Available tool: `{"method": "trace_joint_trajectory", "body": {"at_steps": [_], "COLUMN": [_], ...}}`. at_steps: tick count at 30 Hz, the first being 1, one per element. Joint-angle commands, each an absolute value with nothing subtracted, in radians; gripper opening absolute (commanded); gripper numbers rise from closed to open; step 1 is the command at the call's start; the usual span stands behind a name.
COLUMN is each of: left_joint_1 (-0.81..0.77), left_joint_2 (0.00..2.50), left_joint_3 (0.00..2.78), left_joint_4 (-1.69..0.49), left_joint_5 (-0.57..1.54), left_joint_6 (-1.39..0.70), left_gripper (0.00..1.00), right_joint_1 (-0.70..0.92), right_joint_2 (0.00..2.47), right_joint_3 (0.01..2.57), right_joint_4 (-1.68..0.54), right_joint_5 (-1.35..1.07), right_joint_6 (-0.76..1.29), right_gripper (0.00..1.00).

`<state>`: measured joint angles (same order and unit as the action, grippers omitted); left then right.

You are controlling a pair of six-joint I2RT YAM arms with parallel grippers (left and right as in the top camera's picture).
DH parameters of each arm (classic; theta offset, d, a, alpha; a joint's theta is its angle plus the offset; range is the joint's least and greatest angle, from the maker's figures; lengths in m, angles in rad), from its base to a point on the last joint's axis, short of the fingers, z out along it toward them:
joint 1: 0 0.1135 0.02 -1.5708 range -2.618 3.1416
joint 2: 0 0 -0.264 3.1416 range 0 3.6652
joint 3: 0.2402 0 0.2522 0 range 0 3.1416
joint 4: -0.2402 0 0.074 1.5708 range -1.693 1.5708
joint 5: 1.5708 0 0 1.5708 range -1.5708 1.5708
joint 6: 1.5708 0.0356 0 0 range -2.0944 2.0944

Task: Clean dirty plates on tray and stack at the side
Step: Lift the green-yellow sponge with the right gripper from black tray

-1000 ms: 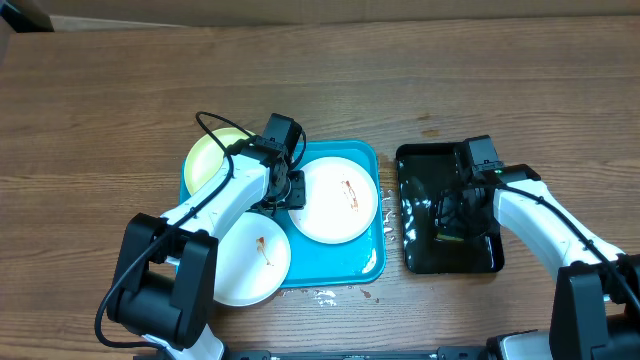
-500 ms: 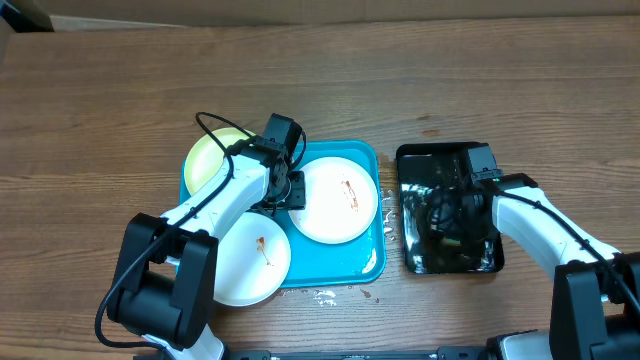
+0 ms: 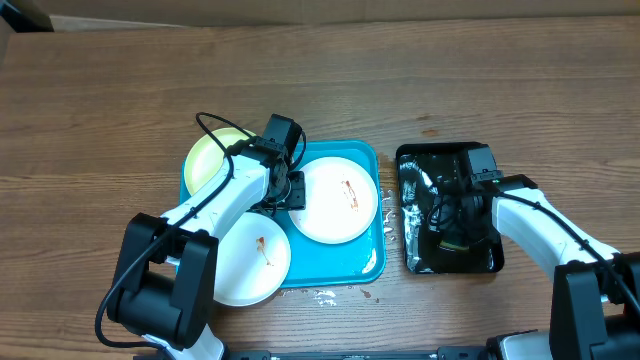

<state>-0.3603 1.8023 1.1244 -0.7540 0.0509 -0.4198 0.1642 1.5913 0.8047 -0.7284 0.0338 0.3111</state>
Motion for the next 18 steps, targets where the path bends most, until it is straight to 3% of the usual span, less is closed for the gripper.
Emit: {"method": "trace_joint_trajectory", "body": {"at_steps": [1, 4, 7, 10, 14, 18], "left_joint_1": [-0.368, -0.368, -0.368, -0.368, -0.368, -0.368], "left_joint_2": [1.819, 1.819, 1.819, 1.819, 1.819, 1.819], "left_joint_3": [1.119, 1.119, 1.119, 1.119, 1.119, 1.119], "left_joint_4": [-0.753, -0.754, -0.754, -0.756, -0.755, -0.759], "left_joint_5": [0.041, 0.041, 0.041, 0.04, 0.031, 0.023], "left_joint_6": [-0.423, -0.423, -0.423, -0.423, -0.422, -0.423], "left_gripper": [0.5, 0.49, 0.4, 0.22, 0.07, 0.04], "right_joint_1": [0.162, 0.162, 0.162, 0.162, 0.162, 0.162], "right_joint_2": [1.587, 1.587, 1.587, 1.586, 1.584, 1.584], "right_joint_3": [0.792, 0.792, 0.792, 0.821, 0.966, 1.085], "right_joint_4": [-0.727, -0.718, -0.692, -0.708, -0.861, -0.997], "right_joint_5": [0.044, 0.044, 0.043, 0.043, 0.043, 0.046], "right_joint_6": [0.315, 0.315, 0.315, 0.307, 0.307, 0.308], "right_gripper": [0.79, 0.48, 0.07, 0.04, 0.04, 0.04]}}
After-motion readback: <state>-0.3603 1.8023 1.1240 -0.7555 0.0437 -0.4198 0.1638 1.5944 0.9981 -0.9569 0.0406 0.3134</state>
